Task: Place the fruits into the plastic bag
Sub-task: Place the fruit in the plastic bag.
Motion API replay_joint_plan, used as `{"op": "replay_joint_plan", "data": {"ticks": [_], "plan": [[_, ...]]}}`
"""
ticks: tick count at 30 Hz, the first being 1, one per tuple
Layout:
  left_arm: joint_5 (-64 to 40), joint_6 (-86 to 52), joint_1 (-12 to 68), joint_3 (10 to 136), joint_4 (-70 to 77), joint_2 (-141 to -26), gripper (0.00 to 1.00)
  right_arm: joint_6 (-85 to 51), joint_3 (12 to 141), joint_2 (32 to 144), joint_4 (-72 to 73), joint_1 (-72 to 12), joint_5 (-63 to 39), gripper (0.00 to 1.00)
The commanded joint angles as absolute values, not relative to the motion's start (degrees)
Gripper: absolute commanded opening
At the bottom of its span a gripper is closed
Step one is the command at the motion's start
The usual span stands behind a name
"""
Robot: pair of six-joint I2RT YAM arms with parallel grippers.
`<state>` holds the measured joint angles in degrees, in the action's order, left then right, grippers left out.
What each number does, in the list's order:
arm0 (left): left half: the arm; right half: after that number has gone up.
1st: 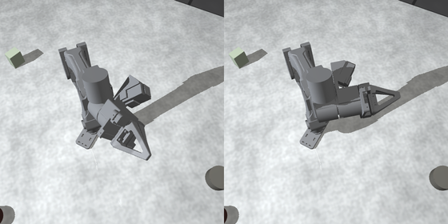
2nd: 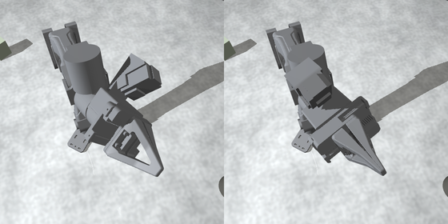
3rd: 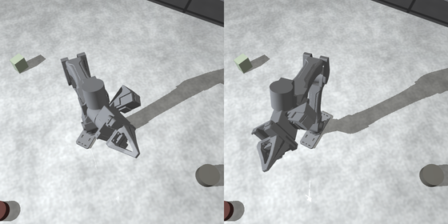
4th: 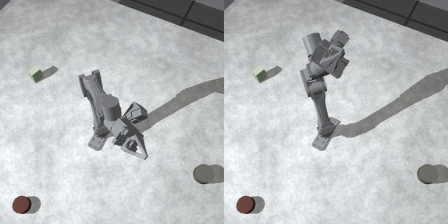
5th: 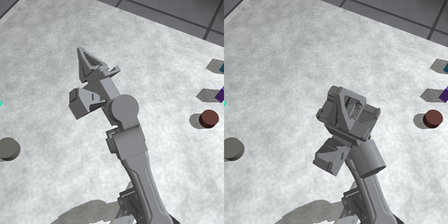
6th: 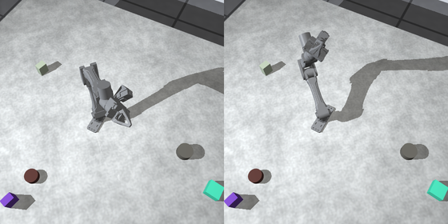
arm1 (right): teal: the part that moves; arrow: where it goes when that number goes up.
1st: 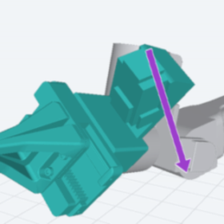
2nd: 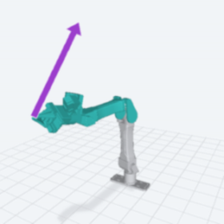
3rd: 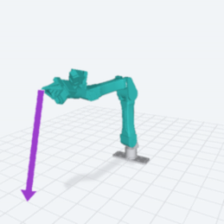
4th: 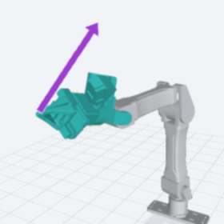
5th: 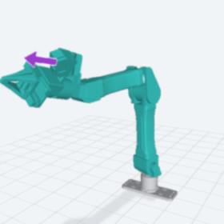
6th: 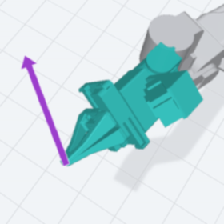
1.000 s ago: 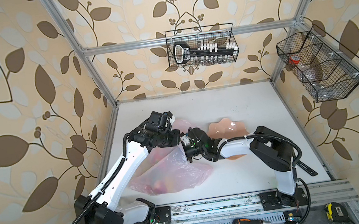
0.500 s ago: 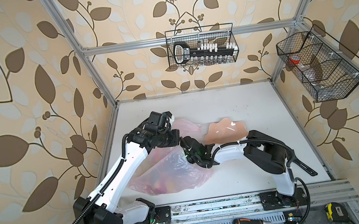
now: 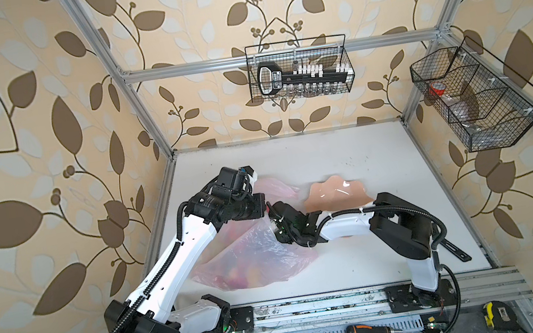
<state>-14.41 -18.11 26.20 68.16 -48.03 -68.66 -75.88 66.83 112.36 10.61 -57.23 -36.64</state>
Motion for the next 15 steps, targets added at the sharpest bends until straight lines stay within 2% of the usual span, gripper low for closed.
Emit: {"op": "replay_joint_plan", "data": {"ticks": [1, 15], "plan": [[-13.34, -17.31, 26.12, 67.88, -48.6, -66.64, 0.0, -73.15, 67.49, 109.07, 6.56, -56.66, -36.56, 0.81], [-13.88, -17.49, 26.15, 66.4, -48.43, -65.83, 0.0, -67.5, 60.47, 99.13, -0.5, -50.34, -30.75, 0.82]]}}
